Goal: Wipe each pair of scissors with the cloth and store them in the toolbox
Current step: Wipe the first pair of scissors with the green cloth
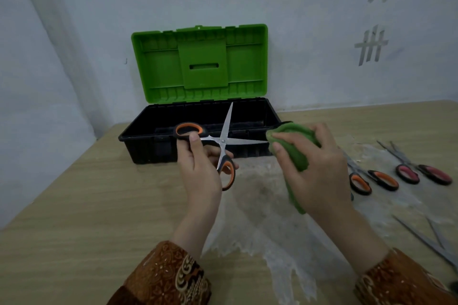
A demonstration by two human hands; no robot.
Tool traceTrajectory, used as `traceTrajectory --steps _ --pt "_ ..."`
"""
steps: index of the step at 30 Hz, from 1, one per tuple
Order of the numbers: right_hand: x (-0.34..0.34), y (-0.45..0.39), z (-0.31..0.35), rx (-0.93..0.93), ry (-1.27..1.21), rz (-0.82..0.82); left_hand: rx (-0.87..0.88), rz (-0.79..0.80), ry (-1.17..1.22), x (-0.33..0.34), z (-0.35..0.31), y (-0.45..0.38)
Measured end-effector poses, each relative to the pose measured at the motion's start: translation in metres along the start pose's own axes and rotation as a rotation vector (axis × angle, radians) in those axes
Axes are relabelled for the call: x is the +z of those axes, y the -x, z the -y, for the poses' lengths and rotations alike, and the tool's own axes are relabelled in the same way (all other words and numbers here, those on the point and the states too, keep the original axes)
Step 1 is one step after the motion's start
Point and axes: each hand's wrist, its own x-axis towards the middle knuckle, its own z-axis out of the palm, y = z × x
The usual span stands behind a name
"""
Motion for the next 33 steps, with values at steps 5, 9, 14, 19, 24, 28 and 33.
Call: traceTrajectory --steps 5,9,14,19,24,28,33 --pt "0.007 0.005 0.004 -0.078 -0.055 0.088 -0.028 0.115 -0.014 0.005 0.002 0.009" --pt "0.015 0.014 0.007 -0.169 0.078 0.19 0.018 0.144 -0.03 0.006 -0.001 0.016" --pt "0.014 0.013 0.002 -0.15 0.187 0.162 -0.005 0.146 0.024 0.008 -0.003 0.017" --pt "0.011 0.008 -0.014 -0.087 0.21 0.156 -0.159 0.164 0.079 0.015 0.004 0.017" --pt "0.015 0.013 0.003 -0.21 0.214 0.172 -0.315 0.047 0.157 0.005 0.009 0.009" --pt "0.015 0.011 0.0 -0.182 0.281 0.181 -0.223 0.001 0.132 0.008 0.008 0.011" --pt "0.015 0.013 0.005 -0.237 0.32 0.159 -0.161 0.003 0.113 0.01 0.006 0.015"
